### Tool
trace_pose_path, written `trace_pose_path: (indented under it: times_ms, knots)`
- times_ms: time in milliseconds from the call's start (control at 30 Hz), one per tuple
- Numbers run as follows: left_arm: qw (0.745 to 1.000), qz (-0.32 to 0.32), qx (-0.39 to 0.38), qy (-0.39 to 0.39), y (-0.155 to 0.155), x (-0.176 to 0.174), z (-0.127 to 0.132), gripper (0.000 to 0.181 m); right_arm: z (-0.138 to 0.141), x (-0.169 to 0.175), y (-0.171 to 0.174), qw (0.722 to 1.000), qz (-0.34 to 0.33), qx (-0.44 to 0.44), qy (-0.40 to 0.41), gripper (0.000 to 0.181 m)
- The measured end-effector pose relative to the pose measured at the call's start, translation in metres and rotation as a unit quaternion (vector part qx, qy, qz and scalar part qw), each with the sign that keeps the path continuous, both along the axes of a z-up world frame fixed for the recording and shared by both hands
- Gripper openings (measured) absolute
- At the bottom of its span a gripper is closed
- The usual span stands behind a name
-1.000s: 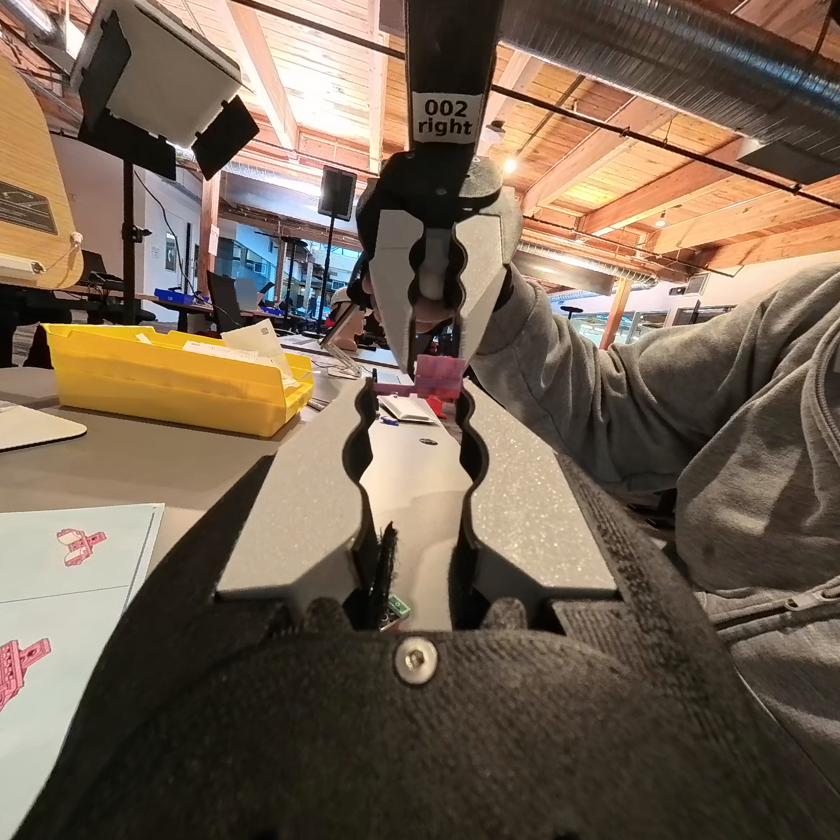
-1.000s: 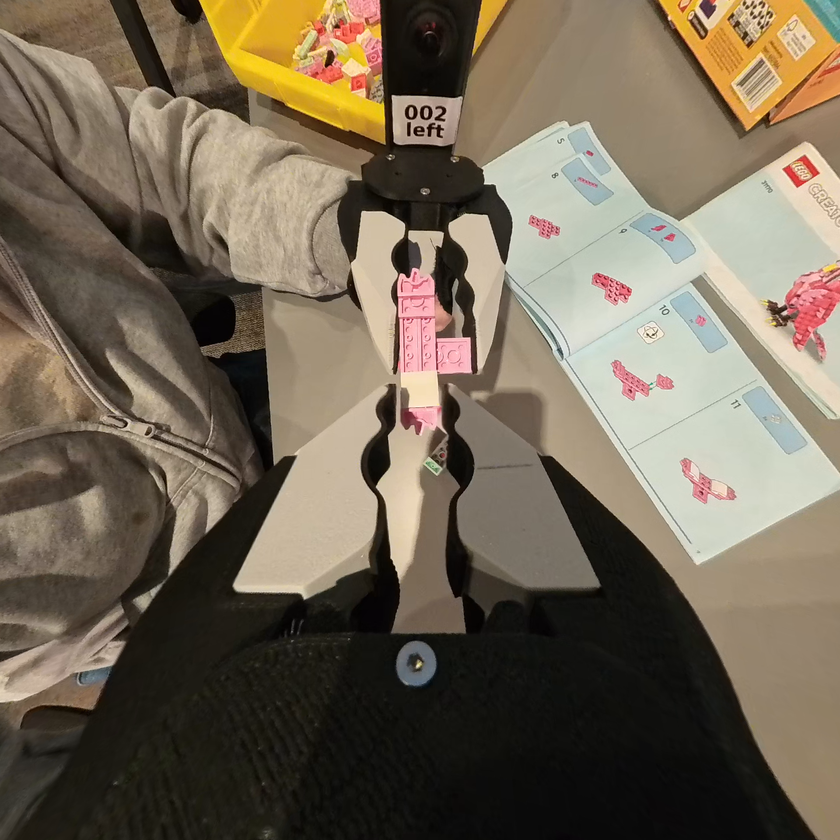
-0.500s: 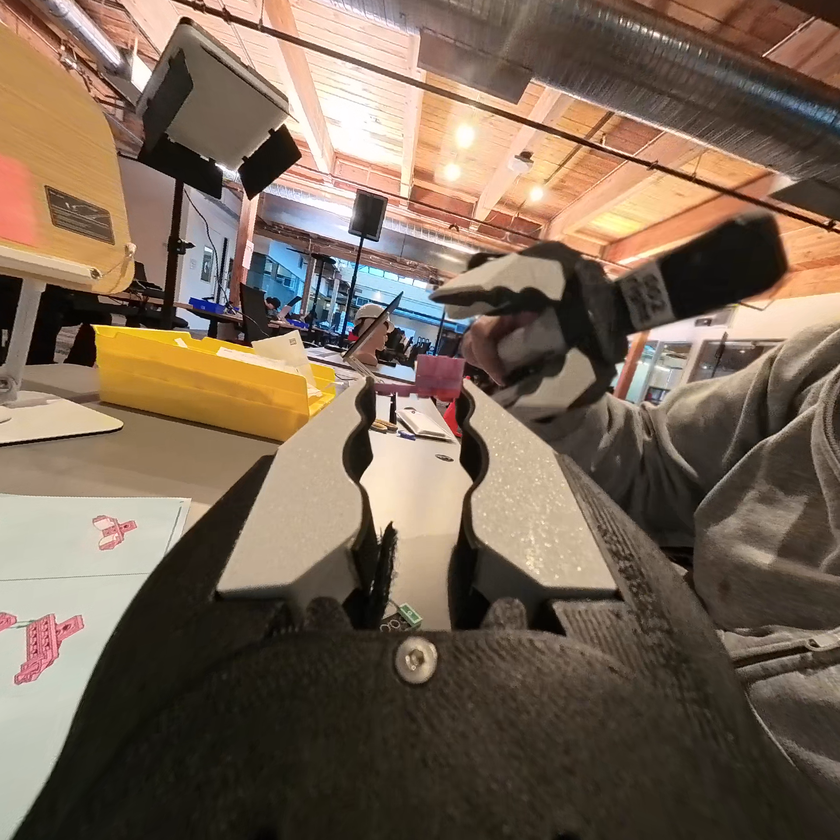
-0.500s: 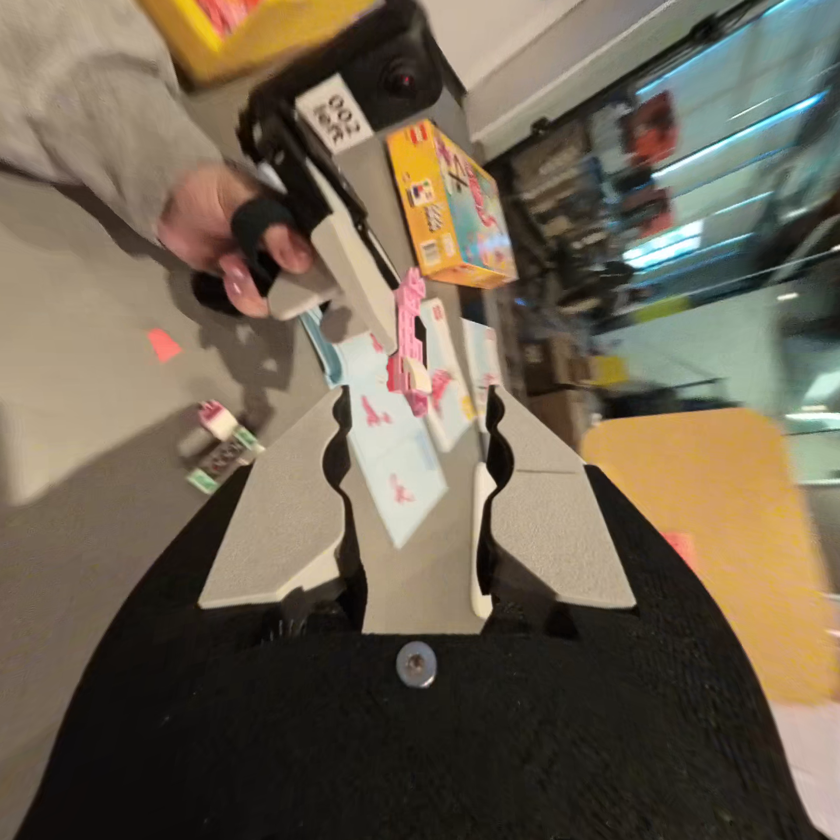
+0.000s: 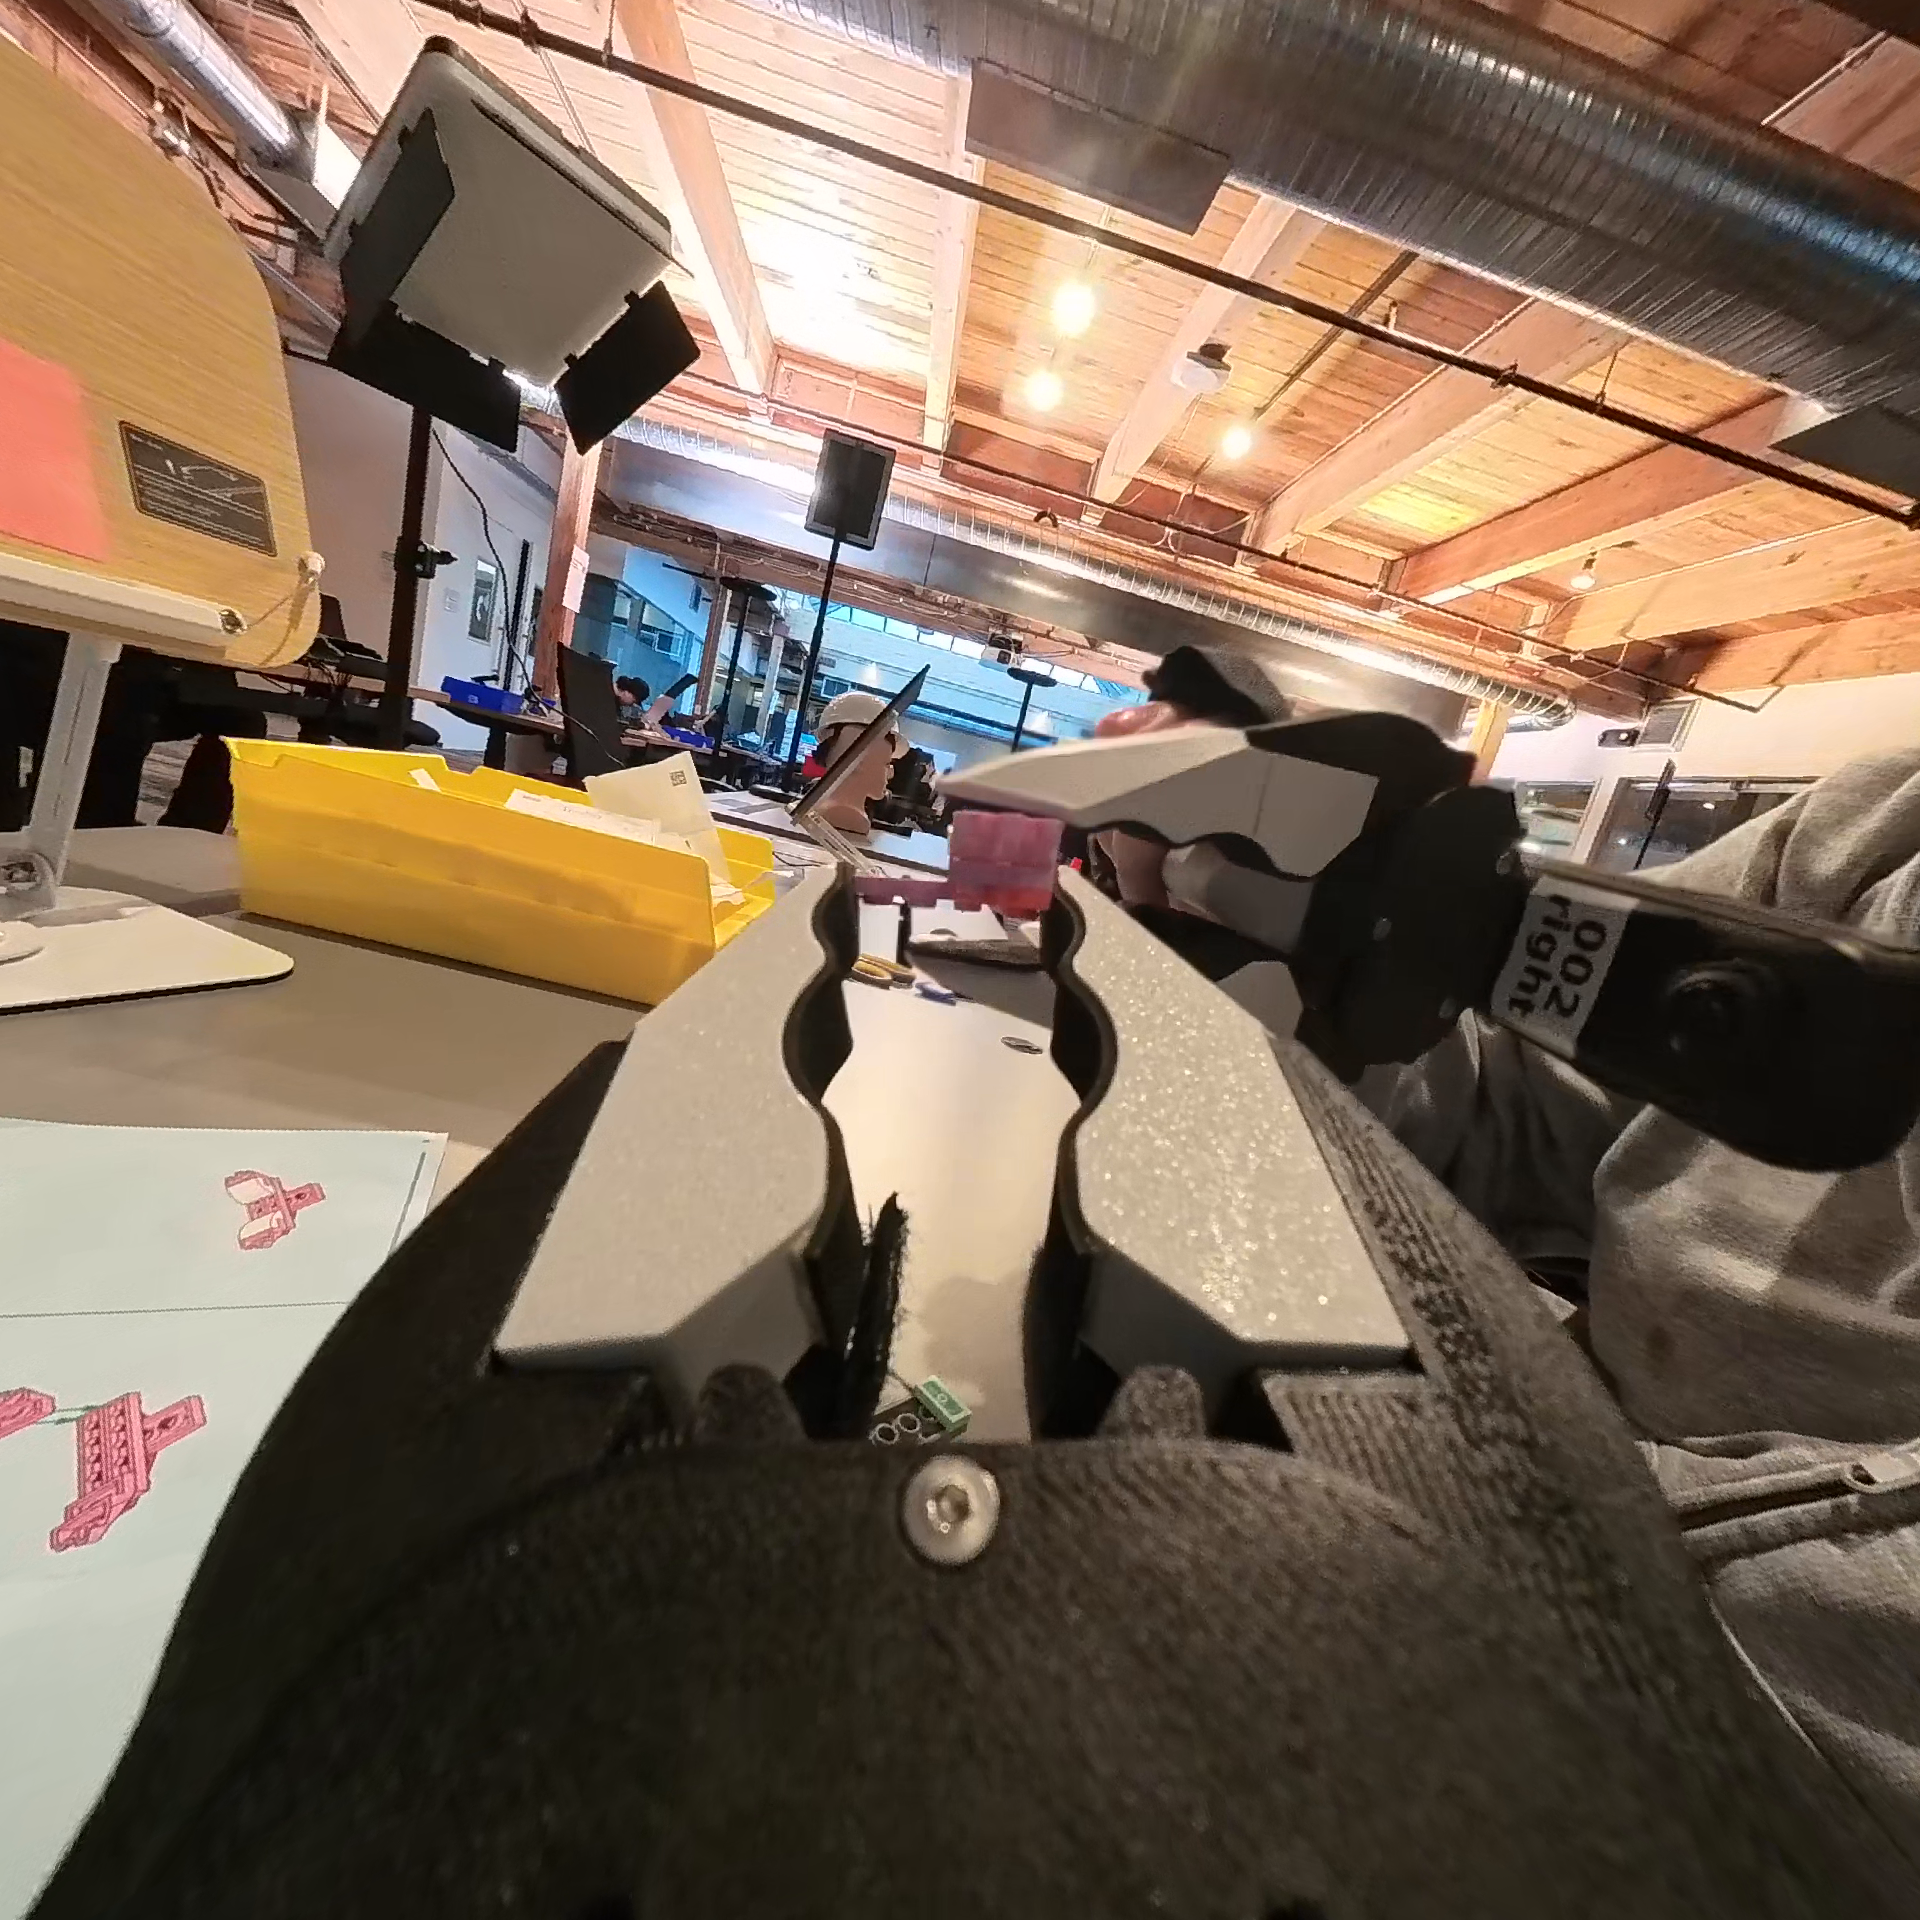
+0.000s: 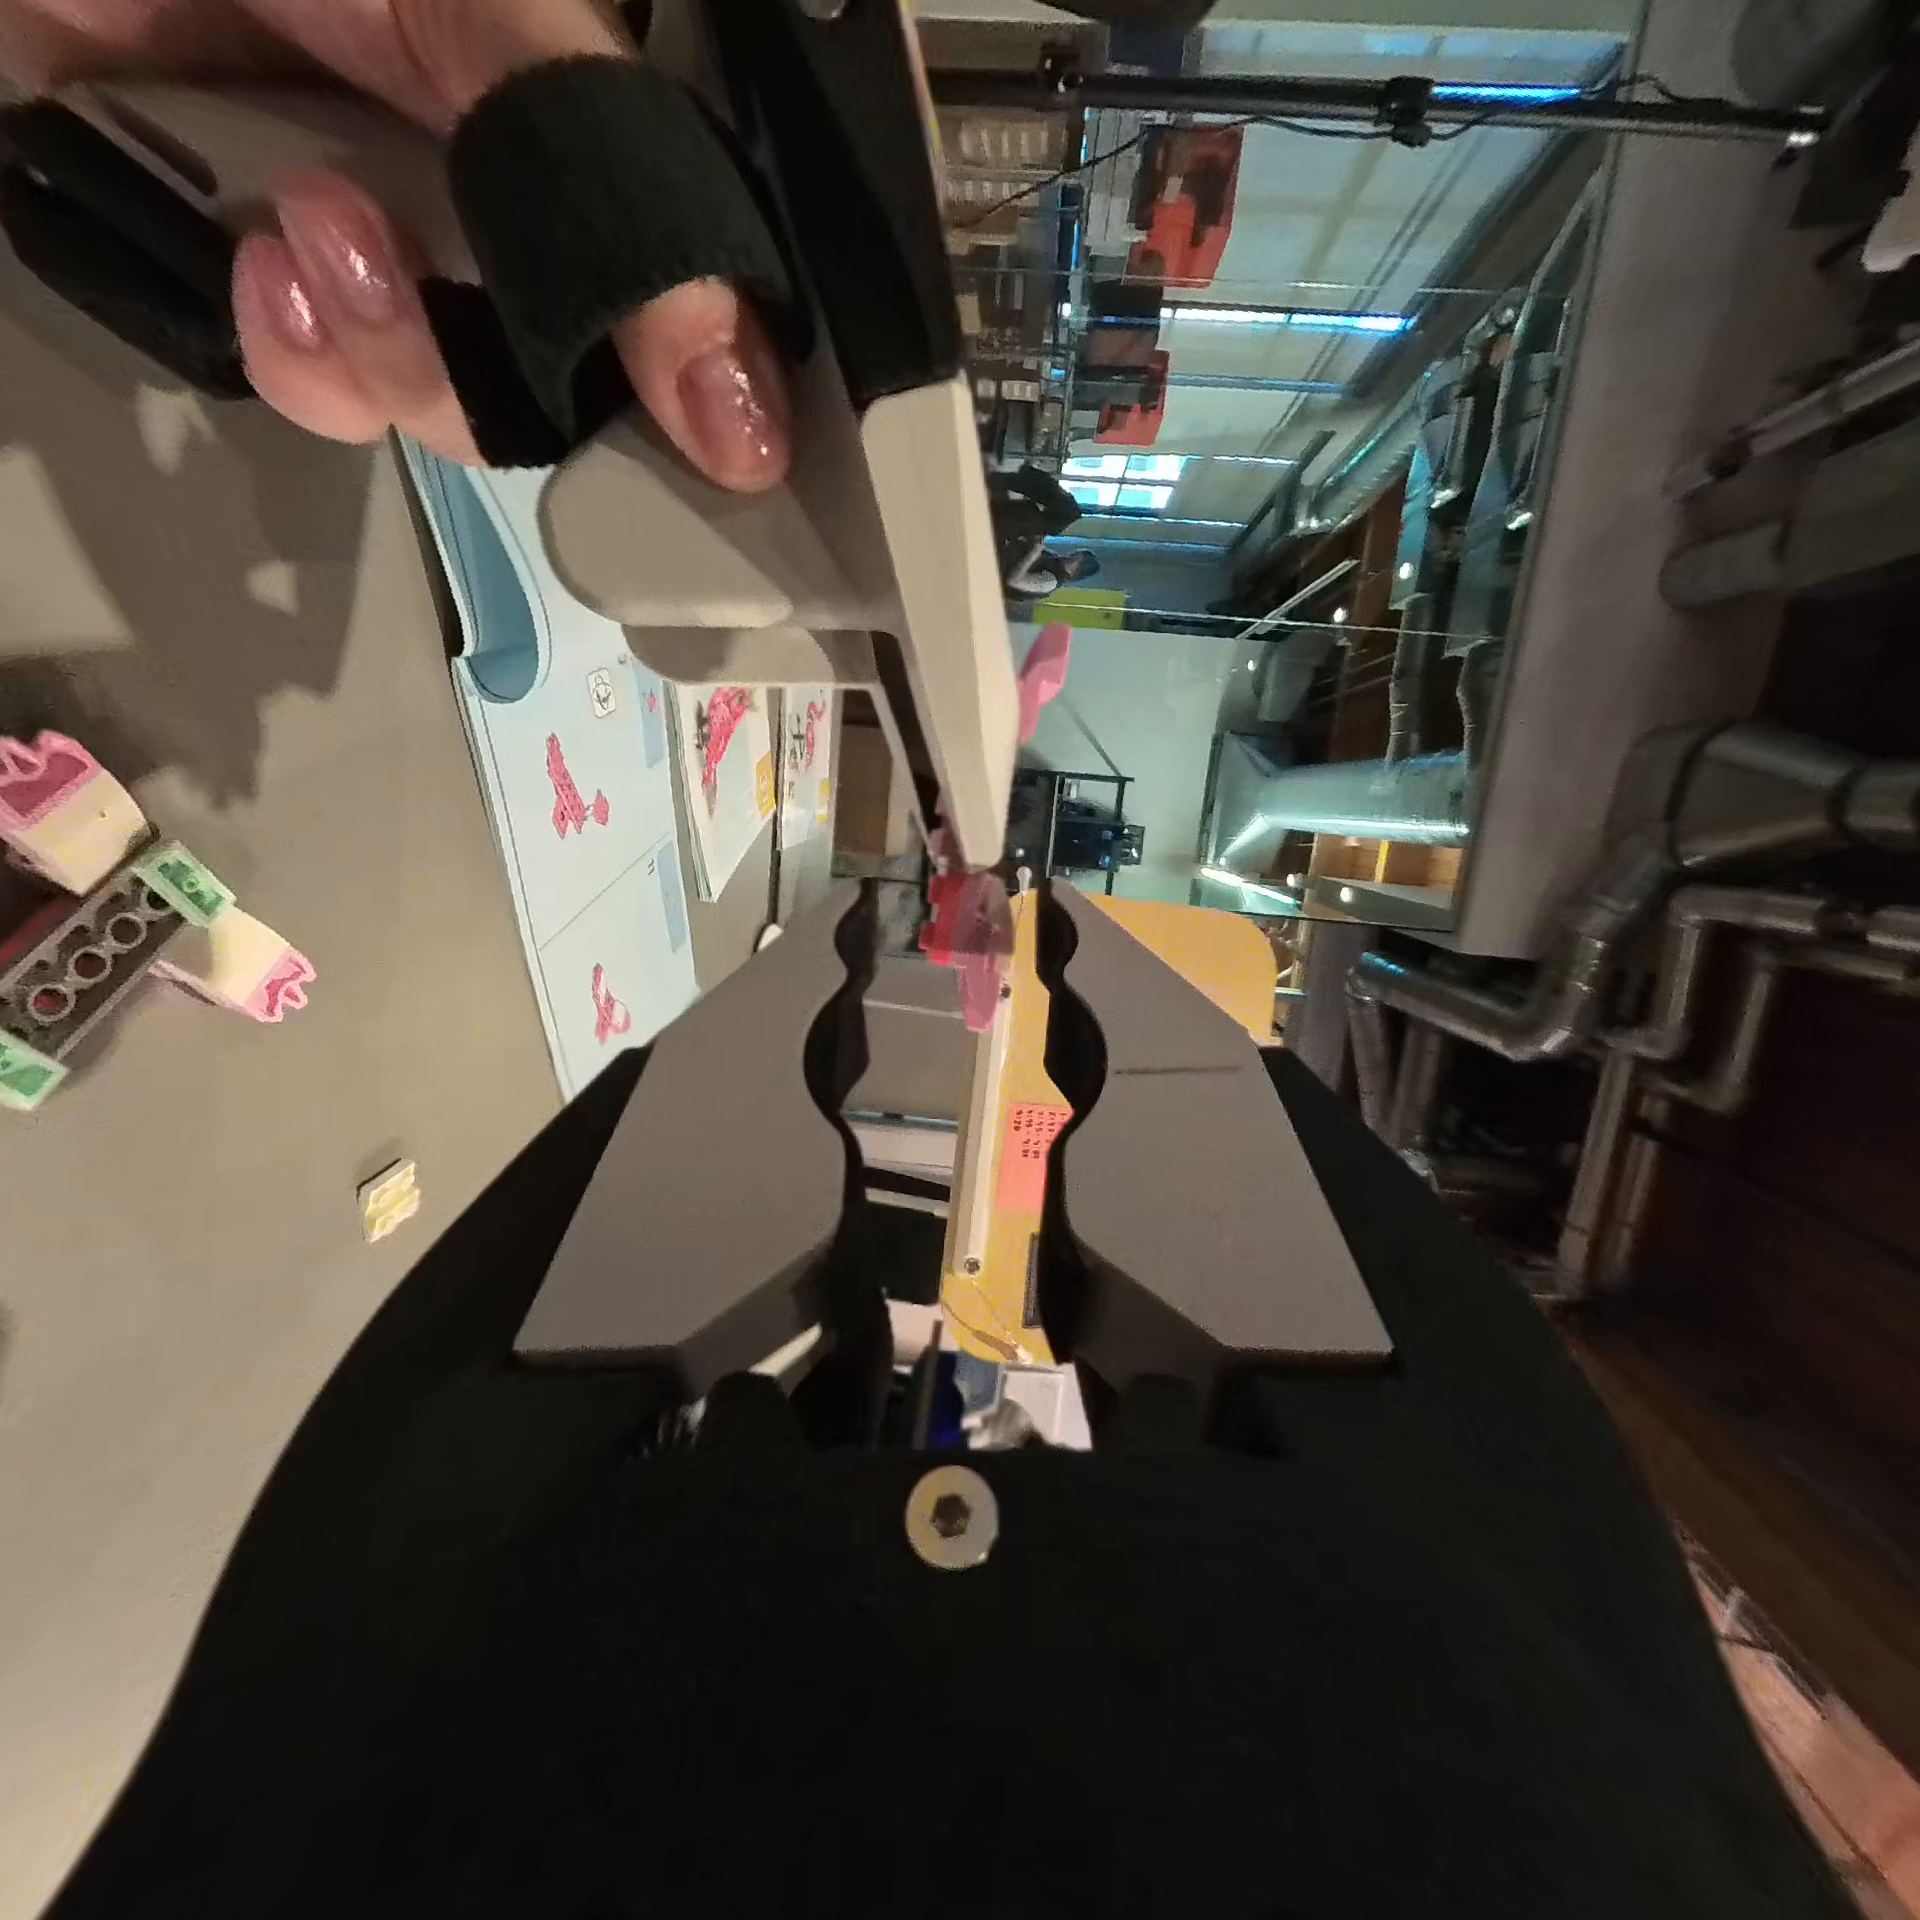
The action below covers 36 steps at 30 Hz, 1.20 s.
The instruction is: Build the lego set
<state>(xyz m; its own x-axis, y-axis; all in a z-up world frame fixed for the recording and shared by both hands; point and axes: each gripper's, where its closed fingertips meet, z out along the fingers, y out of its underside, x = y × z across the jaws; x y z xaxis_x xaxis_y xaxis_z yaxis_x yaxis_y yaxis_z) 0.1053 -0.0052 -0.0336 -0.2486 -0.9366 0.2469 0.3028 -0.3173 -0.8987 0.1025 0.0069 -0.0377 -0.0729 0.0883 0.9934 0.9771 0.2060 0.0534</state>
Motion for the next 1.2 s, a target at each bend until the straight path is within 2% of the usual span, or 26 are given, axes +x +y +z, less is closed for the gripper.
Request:
trace_pose_path:
  times_ms: [233,433,767,1200]
  knots:
    - [1.000,0.001,0.001,-0.001,0.0003,-0.0005,0.0004,0.035,0.0010,0.0035,0.0041,1.000,-0.012,0.018,-0.013,0.016]
    - [1.000,0.002,-0.002,-0.001,0.0010,-0.0002,0.0001,0.034,0.0003,0.0035,0.0043,1.000,-0.010,0.019,-0.010,0.015]
    - [1.000,0.022,0.018,0.006,0.0009,0.0024,-0.0019,0.034,-0.0049,0.0066,0.0055,0.999,-0.008,-0.044,0.025,0.016]
    - [1.000,0.023,0.008,0.004,0.0021,0.0025,-0.0015,0.034,-0.0042,0.0068,0.0041,1.000,-0.005,-0.026,0.010,0.015]
